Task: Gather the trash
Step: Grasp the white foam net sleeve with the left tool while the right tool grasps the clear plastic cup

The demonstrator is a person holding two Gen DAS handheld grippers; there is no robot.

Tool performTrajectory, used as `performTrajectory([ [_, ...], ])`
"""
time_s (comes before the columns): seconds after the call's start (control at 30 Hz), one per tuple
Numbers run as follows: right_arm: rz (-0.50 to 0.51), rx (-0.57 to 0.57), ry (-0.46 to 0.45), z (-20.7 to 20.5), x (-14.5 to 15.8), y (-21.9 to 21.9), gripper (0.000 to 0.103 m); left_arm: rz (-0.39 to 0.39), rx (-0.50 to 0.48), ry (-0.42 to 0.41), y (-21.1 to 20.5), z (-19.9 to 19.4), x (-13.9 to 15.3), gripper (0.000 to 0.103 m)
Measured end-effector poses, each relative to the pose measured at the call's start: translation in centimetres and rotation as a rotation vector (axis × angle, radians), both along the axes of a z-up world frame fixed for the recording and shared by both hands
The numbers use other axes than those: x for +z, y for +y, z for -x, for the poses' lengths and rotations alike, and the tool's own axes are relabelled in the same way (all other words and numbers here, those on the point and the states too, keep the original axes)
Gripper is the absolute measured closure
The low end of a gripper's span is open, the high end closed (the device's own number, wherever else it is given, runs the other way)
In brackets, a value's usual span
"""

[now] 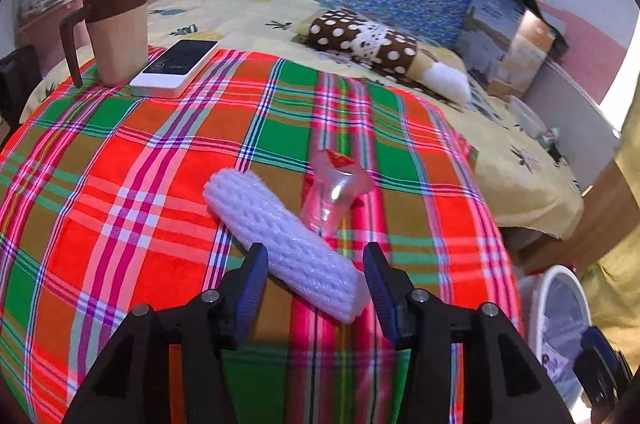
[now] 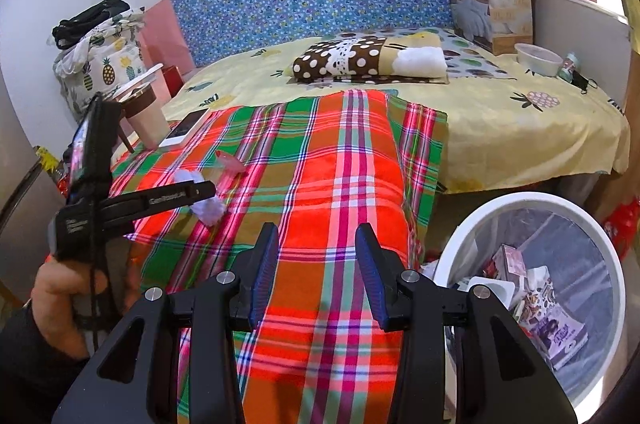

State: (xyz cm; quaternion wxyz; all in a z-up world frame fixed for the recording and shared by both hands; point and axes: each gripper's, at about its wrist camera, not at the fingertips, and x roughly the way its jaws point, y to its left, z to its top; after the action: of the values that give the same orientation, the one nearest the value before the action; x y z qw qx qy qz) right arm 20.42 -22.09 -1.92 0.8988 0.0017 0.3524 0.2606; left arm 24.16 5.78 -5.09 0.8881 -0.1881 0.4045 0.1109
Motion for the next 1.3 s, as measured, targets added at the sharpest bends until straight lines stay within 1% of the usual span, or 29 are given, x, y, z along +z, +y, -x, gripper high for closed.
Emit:
performTrajectory([
  [0.13, 0.001, 0.005, 0.008, -0.2, -0.1, 0.2, 0.061, -0.041, 0.008, 0.04, 0.1, -0.7, -1.1, 0.054],
  [0.2, 0.003, 0.008, 0.009, -0.1, -0.1, 0.4, 0.061, -0.038, 0.0, 0.052, 0.3, -0.7, -1.6, 0.055],
  [0.23, 0.005, 0.01, 0.01, 0.0, 0.0, 0.5, 0.061, -0.041, -0.003, 0.05, 0.3, -0.5, -1.7, 0.061],
  [0.33, 0.008, 0.015, 0.006, 0.2, 0.2, 0.7, 0.061, -0.085, -0.028, 0.044, 0.0, -0.1, -1.3, 0.071],
  [0.43, 0.009, 0.018, 0.0, 0.6, 0.5, 0.9, 0.061, -0.102, -0.061, 0.037, -0.1, 0.8, -1.0, 0.078],
  [0.5, 0.011, 0.02, -0.004, 0.8, 0.7, 1.1, 0.061, -0.114, -0.078, 0.029, 0.0, 1.6, -0.8, 0.08],
  [0.63, 0.014, 0.031, -0.017, 1.4, 1.3, 1.8, 0.061, -0.135, -0.125, -0.011, -0.1, 3.9, 0.3, 0.08],
  [0.83, 0.029, 0.059, -0.033, 2.4, 1.9, 3.4, 0.061, -0.134, -0.174, -0.054, 0.0, 6.8, 1.8, 0.081],
  [1.07, 0.049, 0.086, -0.045, 3.0, 2.4, 5.3, 0.061, -0.132, -0.188, -0.085, 0.9, 8.8, 2.8, 0.081],
  [1.3, 0.062, 0.107, -0.032, 2.7, 2.0, 7.4, 0.061, -0.134, -0.172, -0.098, 2.7, 9.9, 3.3, 0.081],
])
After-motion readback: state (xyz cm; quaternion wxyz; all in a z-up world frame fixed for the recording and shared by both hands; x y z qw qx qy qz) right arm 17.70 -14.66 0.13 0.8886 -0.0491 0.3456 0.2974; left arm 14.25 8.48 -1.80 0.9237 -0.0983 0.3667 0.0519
